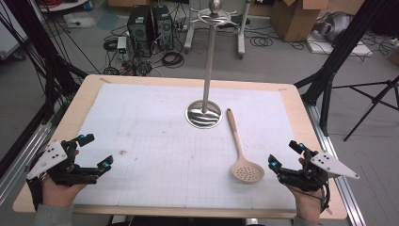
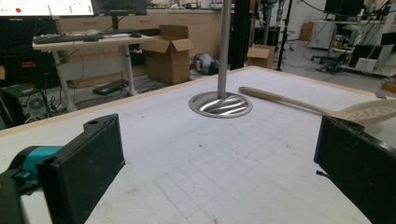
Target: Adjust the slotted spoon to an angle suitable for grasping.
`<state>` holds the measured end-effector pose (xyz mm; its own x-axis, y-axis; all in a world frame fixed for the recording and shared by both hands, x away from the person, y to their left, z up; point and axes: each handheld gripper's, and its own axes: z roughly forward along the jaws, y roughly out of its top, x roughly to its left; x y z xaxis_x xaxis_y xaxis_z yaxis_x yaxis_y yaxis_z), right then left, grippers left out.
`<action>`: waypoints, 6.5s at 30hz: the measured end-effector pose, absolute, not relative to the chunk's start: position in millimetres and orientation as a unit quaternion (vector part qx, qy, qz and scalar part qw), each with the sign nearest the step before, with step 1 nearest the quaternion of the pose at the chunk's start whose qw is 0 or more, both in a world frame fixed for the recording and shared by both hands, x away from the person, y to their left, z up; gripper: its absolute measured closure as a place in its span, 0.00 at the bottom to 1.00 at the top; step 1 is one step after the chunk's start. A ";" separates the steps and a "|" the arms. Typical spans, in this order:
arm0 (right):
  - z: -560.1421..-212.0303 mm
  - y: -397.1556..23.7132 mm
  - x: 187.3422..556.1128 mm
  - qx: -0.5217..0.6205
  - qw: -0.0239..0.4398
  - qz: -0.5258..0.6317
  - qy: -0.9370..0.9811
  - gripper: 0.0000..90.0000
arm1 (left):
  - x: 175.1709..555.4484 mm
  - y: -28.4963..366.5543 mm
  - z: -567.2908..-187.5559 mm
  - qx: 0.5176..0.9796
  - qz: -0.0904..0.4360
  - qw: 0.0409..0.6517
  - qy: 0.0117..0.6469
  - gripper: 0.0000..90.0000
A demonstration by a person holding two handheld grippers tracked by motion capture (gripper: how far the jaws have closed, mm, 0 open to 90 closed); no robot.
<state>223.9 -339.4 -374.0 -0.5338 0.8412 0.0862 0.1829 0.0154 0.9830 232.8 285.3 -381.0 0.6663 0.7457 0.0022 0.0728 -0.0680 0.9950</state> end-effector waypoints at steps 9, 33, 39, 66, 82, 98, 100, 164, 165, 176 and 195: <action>-377.4 -337.4 223.6 0.393 0.286 0.574 0.659 0.06 | 231.2 291.3 -382.2 0.669 0.275 0.616 0.313 0.02; -360.0 -309.4 259.5 0.355 0.265 0.581 0.683 0.06 | 229.1 293.1 -378.5 0.667 0.271 0.622 0.308 0.02; -356.4 -300.0 272.9 0.355 0.251 0.573 0.694 0.06 | 232.7 291.3 -383.8 0.674 0.265 0.614 0.313 0.02; -376.9 -294.4 324.1 0.366 0.210 0.527 0.738 0.43 | 230.4 296.2 -389.0 0.673 0.261 0.610 0.327 0.02; -386.7 -286.8 332.7 0.365 0.216 0.498 0.756 0.75 | 230.5 293.8 -392.9 0.679 0.256 0.605 0.328 0.02; -404.5 -280.8 343.9 0.363 0.194 0.465 0.784 0.99 | 226.9 293.4 -392.5 0.681 0.257 0.604 0.325 0.02; -407.5 -281.3 345.5 0.362 0.189 0.465 0.785 0.99 | 226.9 293.8 -393.7 0.681 0.257 0.602 0.327 0.02; -427.8 -269.3 348.4 0.288 0.101 0.416 0.857 1.00 | 224.9 293.0 -407.2 0.697 0.246 0.581 0.340 0.02; -427.8 -269.3 348.4 0.288 0.101 0.416 0.857 1.00 | 225.1 292.4 -407.3 0.698 0.246 0.581 0.340 0.02; -432.6 -259.8 342.7 0.256 0.088 0.377 0.886 1.00 | 228.5 292.6 -409.6 0.698 0.242 0.581 0.341 0.02; -433.1 -287.9 327.9 0.258 0.071 0.377 0.887 1.00 | 229.2 292.1 -409.6 0.698 0.242 0.581 0.342 0.02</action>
<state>327.9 -287.9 -433.1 -0.8567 0.5111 0.0690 0.4045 0.5828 0.7048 229.2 292.1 -409.6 0.6494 0.7582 -0.0592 0.1967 -0.0922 0.9761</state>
